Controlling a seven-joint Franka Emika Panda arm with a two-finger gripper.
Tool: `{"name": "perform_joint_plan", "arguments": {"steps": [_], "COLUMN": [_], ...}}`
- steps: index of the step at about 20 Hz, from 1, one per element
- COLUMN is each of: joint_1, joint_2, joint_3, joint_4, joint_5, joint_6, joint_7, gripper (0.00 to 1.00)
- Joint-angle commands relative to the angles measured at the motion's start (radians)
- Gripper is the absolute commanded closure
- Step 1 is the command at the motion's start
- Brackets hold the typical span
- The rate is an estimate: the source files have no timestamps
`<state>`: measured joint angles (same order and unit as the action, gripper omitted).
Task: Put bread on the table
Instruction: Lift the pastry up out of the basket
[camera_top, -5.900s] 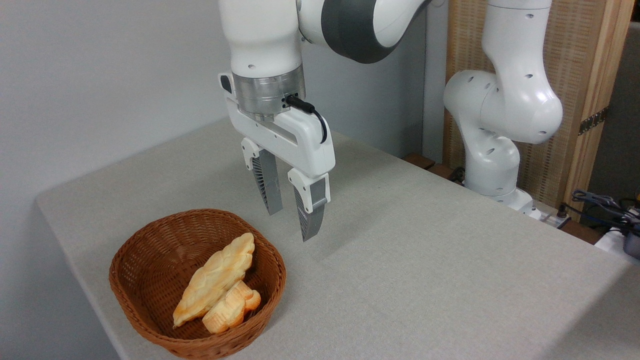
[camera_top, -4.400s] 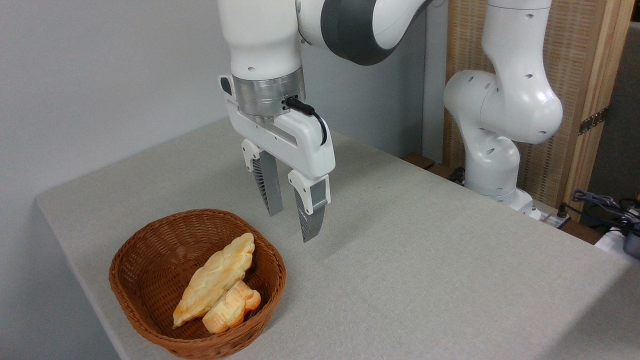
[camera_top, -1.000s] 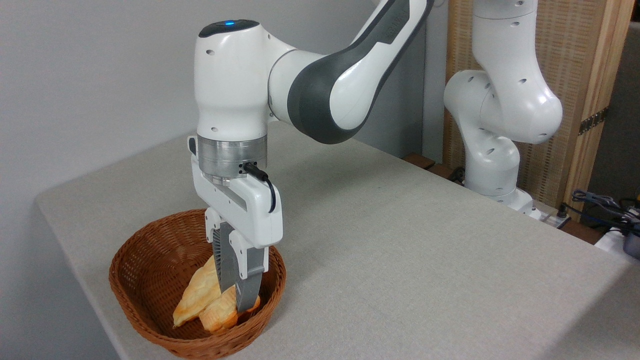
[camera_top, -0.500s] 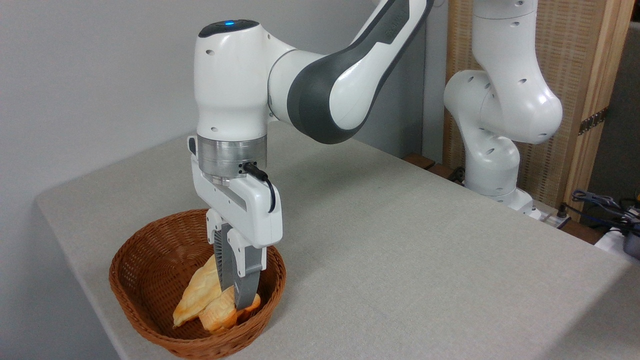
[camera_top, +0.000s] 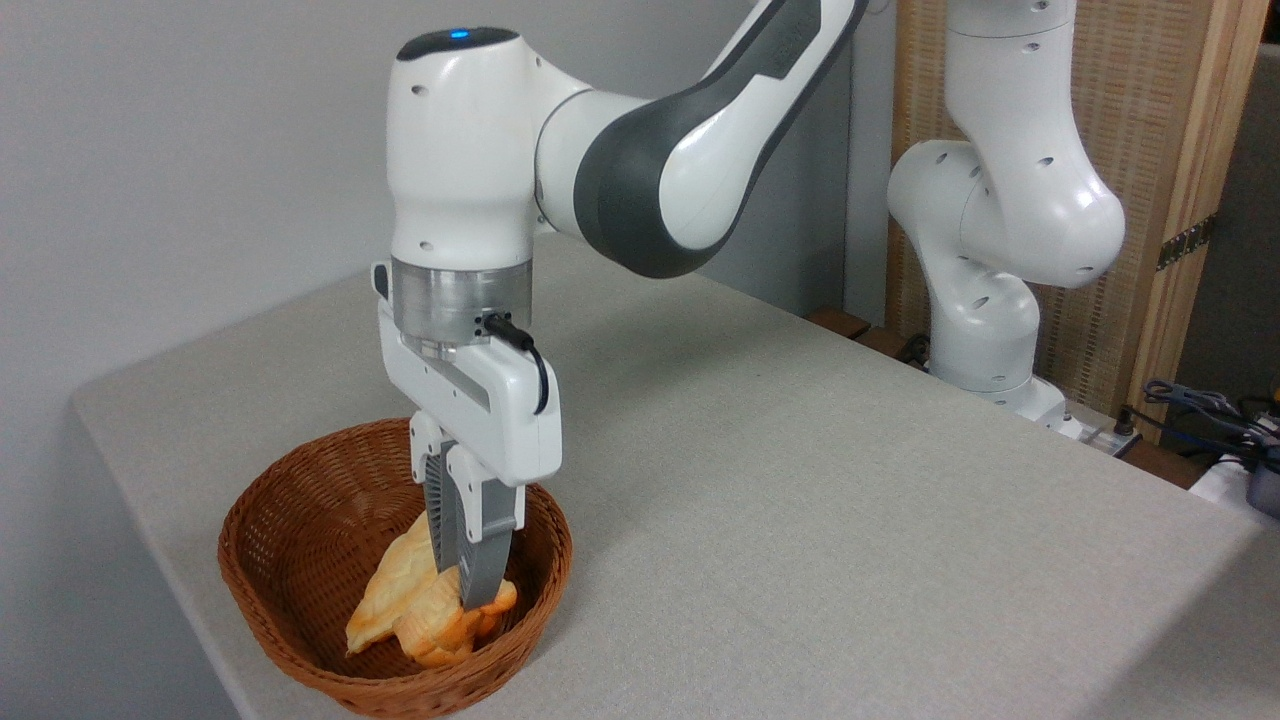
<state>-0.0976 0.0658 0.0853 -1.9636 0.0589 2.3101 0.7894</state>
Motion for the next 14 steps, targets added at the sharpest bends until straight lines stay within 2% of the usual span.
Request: {"name": "perform_joint_plan", "arguments": {"steps": [1, 3, 8, 13, 14], "joint_1": [-0.004, -0.004, -0.002, -0.004, -0.005], "joint_2": [-0.070, -0.107, -0.196, -0.215, -0.215], "joint_3": [0.011, 0.011, 0.016, 0.022, 0.021], "joint_4": [0.000, 0.000, 0.000, -0.001, -0.001], "joint_5": [-0.017, -0.057, -0.083, -0.083, -0.083], "joint_6": [-0.063, -0.101, -0.273, -0.475, -0.515], "joint_7": [-0.013, -0.012, -0.010, 0.011, 0.028], "gripper": [0.71, 0.71, 0.69, 0.66, 0.60]}}
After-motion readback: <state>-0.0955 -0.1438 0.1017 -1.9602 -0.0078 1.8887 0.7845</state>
